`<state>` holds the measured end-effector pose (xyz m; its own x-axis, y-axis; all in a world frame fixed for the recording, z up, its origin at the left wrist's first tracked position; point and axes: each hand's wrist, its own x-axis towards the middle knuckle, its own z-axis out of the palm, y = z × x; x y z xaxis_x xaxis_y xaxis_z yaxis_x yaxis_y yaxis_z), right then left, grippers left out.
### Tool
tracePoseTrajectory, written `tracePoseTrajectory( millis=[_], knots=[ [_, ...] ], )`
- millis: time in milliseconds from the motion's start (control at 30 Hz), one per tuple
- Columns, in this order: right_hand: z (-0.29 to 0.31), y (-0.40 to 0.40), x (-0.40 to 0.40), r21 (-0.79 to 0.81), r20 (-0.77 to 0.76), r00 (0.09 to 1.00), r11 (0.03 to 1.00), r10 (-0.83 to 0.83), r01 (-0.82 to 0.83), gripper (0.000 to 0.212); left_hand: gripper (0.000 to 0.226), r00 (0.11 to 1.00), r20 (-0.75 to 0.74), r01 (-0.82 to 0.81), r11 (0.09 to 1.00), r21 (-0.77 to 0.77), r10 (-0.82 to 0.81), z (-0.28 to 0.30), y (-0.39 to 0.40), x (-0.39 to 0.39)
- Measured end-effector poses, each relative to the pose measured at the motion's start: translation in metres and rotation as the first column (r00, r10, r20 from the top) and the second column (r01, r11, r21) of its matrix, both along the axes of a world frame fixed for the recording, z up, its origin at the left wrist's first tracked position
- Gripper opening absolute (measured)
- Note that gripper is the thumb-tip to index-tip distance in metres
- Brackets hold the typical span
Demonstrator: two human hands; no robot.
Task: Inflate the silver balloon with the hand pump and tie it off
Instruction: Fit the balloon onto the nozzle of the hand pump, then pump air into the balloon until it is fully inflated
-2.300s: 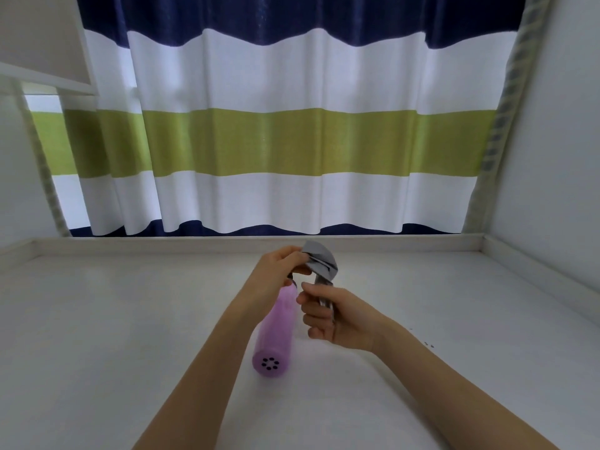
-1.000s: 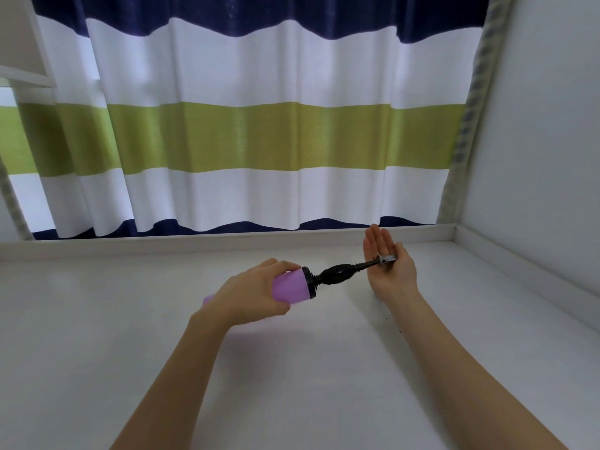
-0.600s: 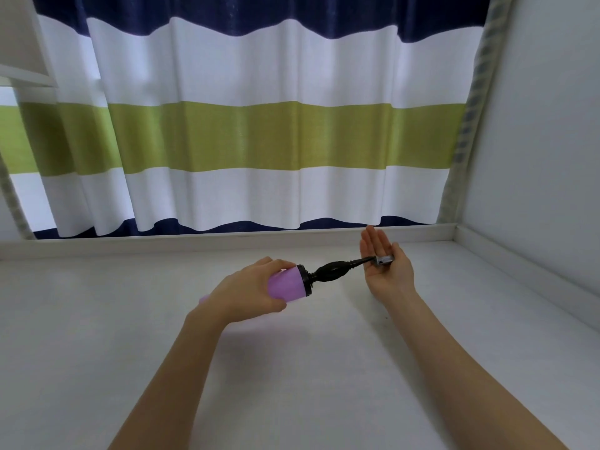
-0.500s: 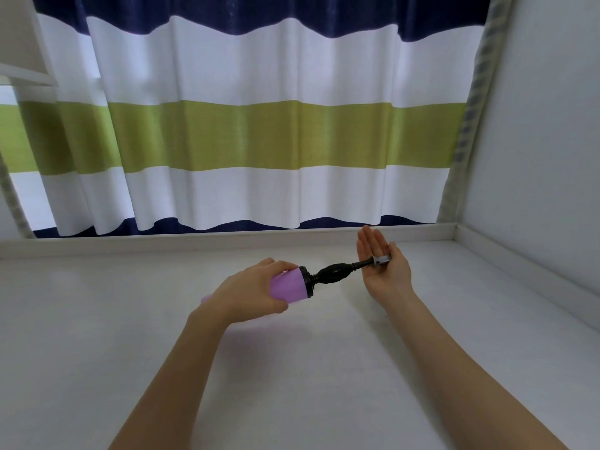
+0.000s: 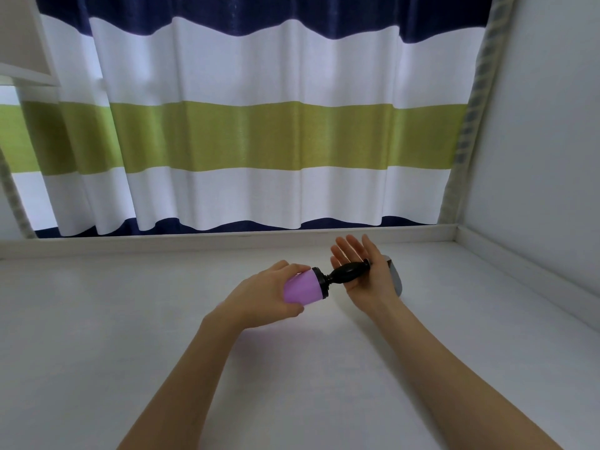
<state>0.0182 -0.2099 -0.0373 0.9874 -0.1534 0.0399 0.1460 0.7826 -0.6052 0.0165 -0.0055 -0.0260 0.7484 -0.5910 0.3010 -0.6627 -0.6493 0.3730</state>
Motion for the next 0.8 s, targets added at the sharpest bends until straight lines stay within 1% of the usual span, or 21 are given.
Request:
tracePoseTrajectory(
  millis=[67,167,233,300,400,467,533,567,667,733,800],
  knots=[
    [0.002,0.003,0.000,-0.004,-0.007,1.000,1.000,-0.002,0.002,0.022,0.064,1.000,0.010,-0.013,1.000,0.006,0.013,0.000,0.001,0.002],
    [0.008,0.011,0.000,0.049,-0.048,0.999,0.999,-0.015,0.017,0.020,0.065,0.997,0.071,-0.029,0.999,0.040,0.026,-0.001,0.004,0.004],
    [0.012,0.018,0.003,0.100,-0.105,0.994,0.994,-0.041,0.051,0.028,0.066,0.990,0.132,-0.052,0.995,0.088,0.040,-0.001,0.009,0.006],
    [0.013,0.027,0.009,0.159,-0.160,0.985,0.983,-0.070,0.095,0.039,0.066,0.973,0.227,-0.083,0.989,0.125,0.052,-0.004,0.016,0.010],
    [0.009,0.040,0.016,0.210,-0.179,0.976,0.964,-0.123,0.160,0.046,0.068,0.916,0.394,-0.145,0.978,0.152,0.075,-0.015,0.026,0.013],
    [0.002,0.045,0.016,0.192,-0.165,0.974,0.963,-0.157,0.188,0.046,0.076,0.902,0.411,-0.225,0.957,0.182,0.134,-0.022,0.027,0.014],
    [-0.002,0.044,0.015,0.190,-0.154,0.974,0.963,-0.165,0.193,0.045,0.080,0.903,0.374,-0.304,0.929,0.209,0.211,-0.025,0.024,0.015],
    [-0.003,0.042,0.014,0.194,-0.147,0.976,0.962,-0.163,0.190,0.045,0.074,0.902,0.363,-0.324,0.924,0.205,0.236,-0.026,0.022,0.014],
    [-0.002,0.037,0.011,0.217,-0.112,0.980,0.959,-0.164,0.185,0.043,0.047,0.888,0.388,-0.330,0.929,0.168,0.245,-0.026,0.017,0.014],
    [0.001,0.036,0.009,0.221,-0.075,0.981,0.956,-0.181,0.193,0.041,0.040,0.883,0.394,-0.324,0.938,0.120,0.254,-0.024,0.015,0.013],
    [0.005,0.039,0.008,0.217,-0.042,0.981,0.957,-0.188,0.193,0.040,0.038,0.876,0.395,-0.332,0.941,0.073,0.278,-0.020,0.019,0.013]
  ],
)
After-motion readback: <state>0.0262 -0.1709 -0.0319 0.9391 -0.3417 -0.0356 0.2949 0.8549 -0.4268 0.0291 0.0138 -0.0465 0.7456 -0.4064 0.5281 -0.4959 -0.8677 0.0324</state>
